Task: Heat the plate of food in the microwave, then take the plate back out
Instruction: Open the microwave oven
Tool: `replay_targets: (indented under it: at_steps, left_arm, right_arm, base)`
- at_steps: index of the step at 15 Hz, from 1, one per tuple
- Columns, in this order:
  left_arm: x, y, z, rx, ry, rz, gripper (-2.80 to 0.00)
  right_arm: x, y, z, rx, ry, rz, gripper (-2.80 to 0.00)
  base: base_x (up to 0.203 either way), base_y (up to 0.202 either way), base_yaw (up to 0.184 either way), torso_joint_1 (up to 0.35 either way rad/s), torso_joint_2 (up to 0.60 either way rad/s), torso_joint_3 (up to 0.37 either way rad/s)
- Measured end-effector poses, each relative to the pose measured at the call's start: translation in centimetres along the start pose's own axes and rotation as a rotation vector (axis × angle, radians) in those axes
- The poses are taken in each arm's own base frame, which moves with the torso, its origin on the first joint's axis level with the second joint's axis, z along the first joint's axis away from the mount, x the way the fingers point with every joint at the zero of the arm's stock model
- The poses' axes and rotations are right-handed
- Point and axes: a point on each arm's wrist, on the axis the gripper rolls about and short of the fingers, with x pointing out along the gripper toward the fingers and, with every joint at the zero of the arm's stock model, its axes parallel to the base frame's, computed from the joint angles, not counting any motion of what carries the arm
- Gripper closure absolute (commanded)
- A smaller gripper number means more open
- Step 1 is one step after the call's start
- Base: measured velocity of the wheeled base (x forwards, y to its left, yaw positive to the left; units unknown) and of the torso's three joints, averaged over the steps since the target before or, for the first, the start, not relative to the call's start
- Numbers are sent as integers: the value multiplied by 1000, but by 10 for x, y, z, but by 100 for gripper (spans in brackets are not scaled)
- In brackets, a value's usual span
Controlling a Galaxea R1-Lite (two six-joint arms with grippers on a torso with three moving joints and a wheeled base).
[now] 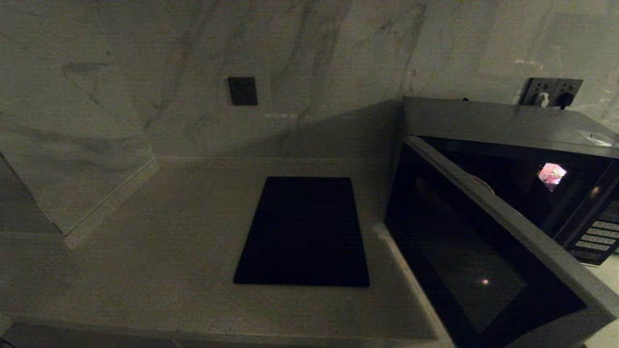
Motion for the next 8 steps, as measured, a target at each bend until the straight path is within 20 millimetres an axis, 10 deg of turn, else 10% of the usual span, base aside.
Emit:
replay_targets:
  at_steps: [8]
  left_arm:
    - [0,0,0,0,0,0,0]
  right_arm:
    - [24,-4,-1,-46,146,-35,0]
  base:
    - [0,0,0,0,0,0]
